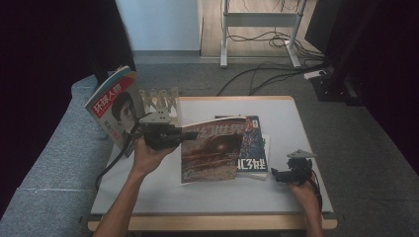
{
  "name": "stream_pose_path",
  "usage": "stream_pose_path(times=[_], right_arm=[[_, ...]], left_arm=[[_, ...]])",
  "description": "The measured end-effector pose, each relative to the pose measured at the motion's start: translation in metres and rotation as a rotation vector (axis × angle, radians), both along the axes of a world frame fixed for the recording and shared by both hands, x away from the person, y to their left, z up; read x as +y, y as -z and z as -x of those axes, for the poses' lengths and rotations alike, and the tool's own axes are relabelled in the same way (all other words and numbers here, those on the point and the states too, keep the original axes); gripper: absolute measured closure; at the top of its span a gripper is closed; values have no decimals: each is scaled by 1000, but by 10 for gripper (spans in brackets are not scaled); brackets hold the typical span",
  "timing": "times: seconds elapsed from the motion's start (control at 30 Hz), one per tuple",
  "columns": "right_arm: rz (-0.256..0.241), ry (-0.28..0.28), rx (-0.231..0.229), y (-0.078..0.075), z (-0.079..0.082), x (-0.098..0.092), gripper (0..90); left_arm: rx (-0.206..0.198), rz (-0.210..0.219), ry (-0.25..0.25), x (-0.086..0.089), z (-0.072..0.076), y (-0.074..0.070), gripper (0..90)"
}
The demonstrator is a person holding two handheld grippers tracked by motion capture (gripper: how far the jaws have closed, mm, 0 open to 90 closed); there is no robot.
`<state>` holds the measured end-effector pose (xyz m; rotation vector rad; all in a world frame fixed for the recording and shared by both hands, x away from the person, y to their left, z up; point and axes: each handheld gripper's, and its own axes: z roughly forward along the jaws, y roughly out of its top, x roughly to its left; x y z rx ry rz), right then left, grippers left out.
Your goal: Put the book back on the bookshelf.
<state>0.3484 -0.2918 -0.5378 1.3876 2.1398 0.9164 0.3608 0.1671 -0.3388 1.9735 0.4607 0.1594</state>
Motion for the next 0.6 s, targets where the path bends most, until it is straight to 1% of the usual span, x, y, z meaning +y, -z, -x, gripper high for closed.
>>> stream_pose_path(times=[0.1, 0.23, 0.47, 0.6], right_arm=[[-1, 0, 0, 0, 0, 0, 0], [-2, 1, 1, 0, 0, 0, 0], [-1, 1, 1, 0, 0, 0, 0], [-1, 1, 1, 0, 0, 0, 0]], left_arm=[[-4, -12, -16, 6, 2, -4, 842], [-9, -17, -41, 14, 5, -10, 843], [-17, 3, -81, 33, 11, -23, 844], [-24, 2, -109, 45, 15, -30, 843]])
